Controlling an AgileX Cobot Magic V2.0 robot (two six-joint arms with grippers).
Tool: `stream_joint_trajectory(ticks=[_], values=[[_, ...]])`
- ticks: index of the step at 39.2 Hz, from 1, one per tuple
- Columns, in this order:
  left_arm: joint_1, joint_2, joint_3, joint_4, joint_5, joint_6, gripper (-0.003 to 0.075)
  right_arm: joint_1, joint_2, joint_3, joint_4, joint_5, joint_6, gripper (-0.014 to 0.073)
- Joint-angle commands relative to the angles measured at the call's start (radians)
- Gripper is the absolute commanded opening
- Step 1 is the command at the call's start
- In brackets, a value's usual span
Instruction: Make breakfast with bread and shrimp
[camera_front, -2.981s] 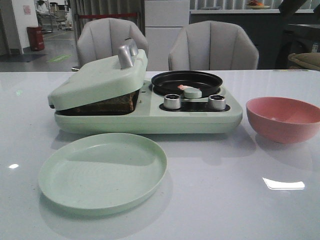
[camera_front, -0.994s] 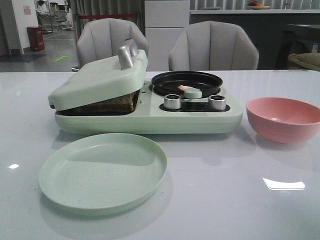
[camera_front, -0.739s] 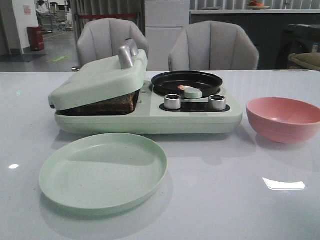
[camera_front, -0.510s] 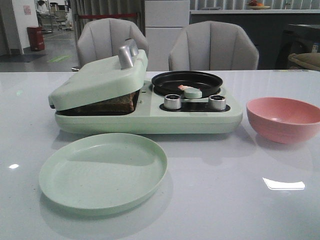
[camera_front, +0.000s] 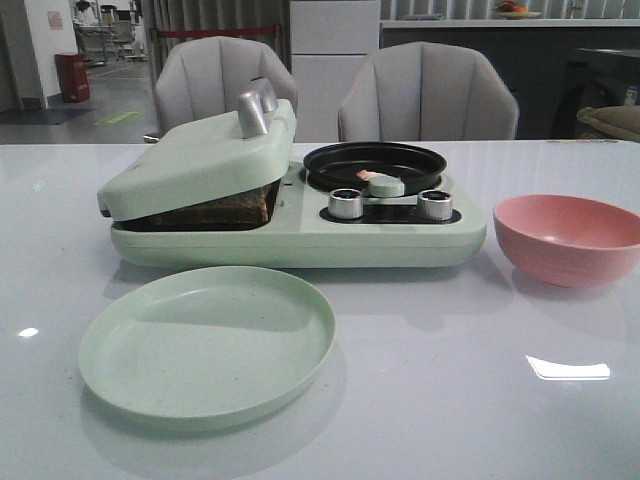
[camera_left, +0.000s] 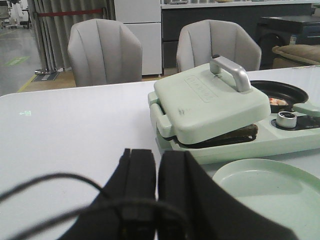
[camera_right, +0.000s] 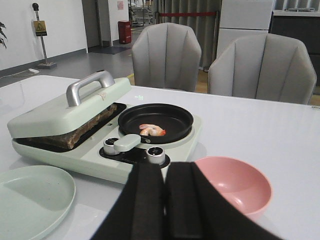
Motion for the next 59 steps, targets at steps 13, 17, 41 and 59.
stream_joint_trajectory(ticks=[13,17,41,59], values=[[0.083,-0.001,0.073,0.043,-0.301,-0.106,0.0114,-0.001,0.007,-0.028,-0.003,-0.079,-0.008,0.0146],[0.097,-0.001,0.103,0.061,-0.345,-0.118,0.0114,-0.001,0.007,-0.028,-0.003,-0.079,-0.008,0.0146],[0.108,-0.017,0.134,0.092,-0.371,-0.155,0.0114,-0.001,0.007,-0.028,-0.003,-0.079,-0.008,0.0146],[0.109,-0.015,0.134,0.102,-0.371,-0.194,0.0114,-0.001,0.007,-0.028,-0.003,-0.079,-0.008,0.0146]])
